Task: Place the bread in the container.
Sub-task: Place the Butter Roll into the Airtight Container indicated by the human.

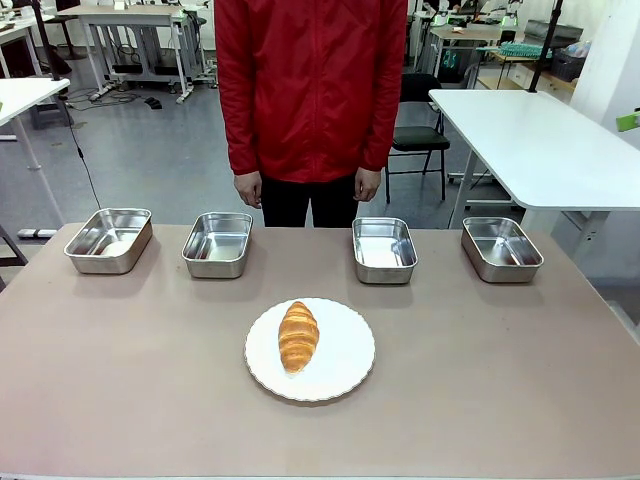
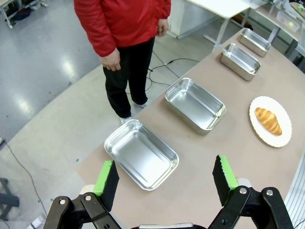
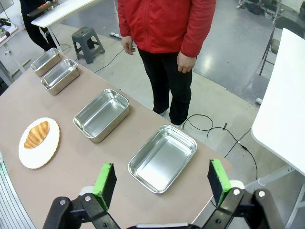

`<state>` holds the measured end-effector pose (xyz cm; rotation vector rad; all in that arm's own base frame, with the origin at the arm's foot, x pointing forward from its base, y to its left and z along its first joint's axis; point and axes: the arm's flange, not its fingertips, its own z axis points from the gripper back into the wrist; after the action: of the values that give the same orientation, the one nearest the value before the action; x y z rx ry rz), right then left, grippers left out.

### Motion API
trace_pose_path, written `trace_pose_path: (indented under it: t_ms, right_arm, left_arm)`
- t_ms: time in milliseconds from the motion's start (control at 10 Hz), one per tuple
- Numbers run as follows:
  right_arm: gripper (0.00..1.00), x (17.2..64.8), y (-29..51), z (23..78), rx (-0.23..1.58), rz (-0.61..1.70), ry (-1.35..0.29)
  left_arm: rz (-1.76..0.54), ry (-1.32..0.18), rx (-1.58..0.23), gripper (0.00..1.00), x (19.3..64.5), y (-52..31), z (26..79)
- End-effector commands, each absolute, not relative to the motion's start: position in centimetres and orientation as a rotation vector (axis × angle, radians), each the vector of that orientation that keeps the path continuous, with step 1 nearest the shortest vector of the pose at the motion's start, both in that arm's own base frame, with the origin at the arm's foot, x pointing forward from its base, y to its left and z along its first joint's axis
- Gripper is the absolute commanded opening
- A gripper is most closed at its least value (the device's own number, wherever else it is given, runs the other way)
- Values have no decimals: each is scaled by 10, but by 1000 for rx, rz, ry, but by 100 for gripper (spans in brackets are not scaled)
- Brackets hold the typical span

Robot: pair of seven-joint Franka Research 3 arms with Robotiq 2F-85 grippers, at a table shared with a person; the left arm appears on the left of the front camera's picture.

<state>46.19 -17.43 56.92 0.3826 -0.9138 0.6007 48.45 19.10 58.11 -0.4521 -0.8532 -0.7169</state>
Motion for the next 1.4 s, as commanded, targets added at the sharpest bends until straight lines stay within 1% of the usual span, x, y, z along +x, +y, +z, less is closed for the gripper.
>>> trace_pose_path:
  t_ms: [0, 1300]
  right_arm:
    - [100, 462, -174, 570, 385, 604, -918]
    - [100, 462, -174, 570, 385, 604, -918]
  left_arm:
    - [-728, -863, -462, 100, 484, 191, 581]
    - [-728, -863, -462, 100, 484, 191, 581]
